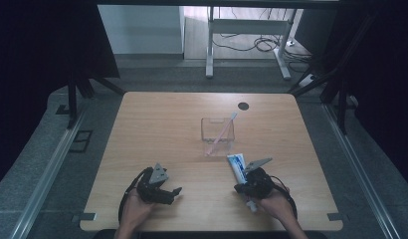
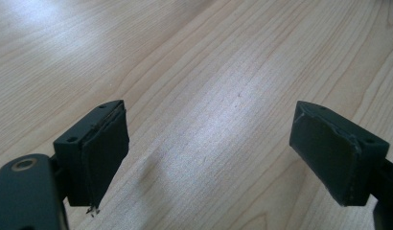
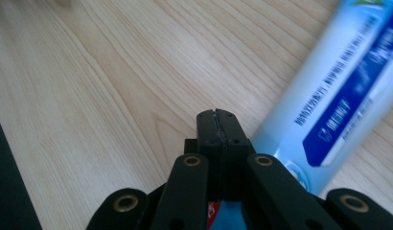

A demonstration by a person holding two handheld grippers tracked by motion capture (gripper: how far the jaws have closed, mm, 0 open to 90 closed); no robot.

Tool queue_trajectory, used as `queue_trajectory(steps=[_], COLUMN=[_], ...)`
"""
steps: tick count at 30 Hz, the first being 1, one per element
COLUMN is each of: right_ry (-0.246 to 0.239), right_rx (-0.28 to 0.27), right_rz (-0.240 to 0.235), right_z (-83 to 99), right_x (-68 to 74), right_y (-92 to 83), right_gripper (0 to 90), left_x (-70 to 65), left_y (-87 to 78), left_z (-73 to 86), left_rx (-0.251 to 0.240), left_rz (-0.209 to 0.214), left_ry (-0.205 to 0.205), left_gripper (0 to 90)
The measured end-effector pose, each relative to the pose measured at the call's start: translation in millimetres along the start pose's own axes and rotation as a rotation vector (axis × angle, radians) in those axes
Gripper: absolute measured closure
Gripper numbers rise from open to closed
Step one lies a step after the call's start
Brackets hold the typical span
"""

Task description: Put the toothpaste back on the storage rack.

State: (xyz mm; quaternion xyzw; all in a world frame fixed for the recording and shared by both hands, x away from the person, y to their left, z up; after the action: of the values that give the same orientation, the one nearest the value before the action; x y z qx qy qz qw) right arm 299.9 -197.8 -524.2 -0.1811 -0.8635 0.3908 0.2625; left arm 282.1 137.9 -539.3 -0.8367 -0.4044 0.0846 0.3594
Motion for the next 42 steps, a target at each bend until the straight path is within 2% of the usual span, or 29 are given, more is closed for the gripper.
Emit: queue_trajectory(steps=[5, 15, 19, 22, 28, 33, 42], right_ry=[0.009, -0.015, -0.033, -0.05, -0.059, -0.057, -0.056], right_rx=[-0.011, -0.024, -0.02, -0.017, 0.056, 0.115, 0.206], right_rz=[0.011, 0.049, 0.046, 0.064, 0.124, 0.13, 0.142], right_z=[8.5, 23.6, 19.8, 12.8, 4.7, 1.5, -5.2], right_x=[-6.2, -17.9, -13.5, -10.9, -17.5, -23.5, -30.2], right_y=[-8.8, -27.7, -31.3, -40.3, -50.6, -45.6, -27.0], right_gripper=[89.8, 88.6, 84.2, 76.2, 59.2, 49.1, 46.1], left_x=[-0.6, -2.8, -3.2, -2.8, -2.0, -1.7, -2.1], left_y=[0.5, -0.9, -0.9, -1.2, -0.7, -1.0, -0.2], left_z=[-0.1, -1.7, -2.0, -1.9, -1.5, -1.4, -1.1], left_rx=[0.001, -0.016, -0.018, -0.019, -0.011, -0.01, -0.004], left_rz=[0.002, 0.005, 0.004, 0.004, 0.005, 0.004, 0.008], left_ry=[0.001, 0.012, 0.02, 0.018, 0.015, 0.016, 0.021], left_gripper=[13.6, 13.7, 13.8, 13.7, 13.7, 13.7, 13.7])
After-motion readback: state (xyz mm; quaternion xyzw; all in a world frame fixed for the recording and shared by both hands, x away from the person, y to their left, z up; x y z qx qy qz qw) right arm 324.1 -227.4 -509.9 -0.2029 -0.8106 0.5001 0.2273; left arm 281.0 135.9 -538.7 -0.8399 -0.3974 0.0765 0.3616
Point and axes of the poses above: each handheld gripper's, and its own axes: y roughly forward along the jaws, z roughly out of its underside, x roughly to its left, the point moved 2 cm from there along y, roughly forward along the jaws, and after that the axes turned 9 degrees about -z, right-handed, at the moved point
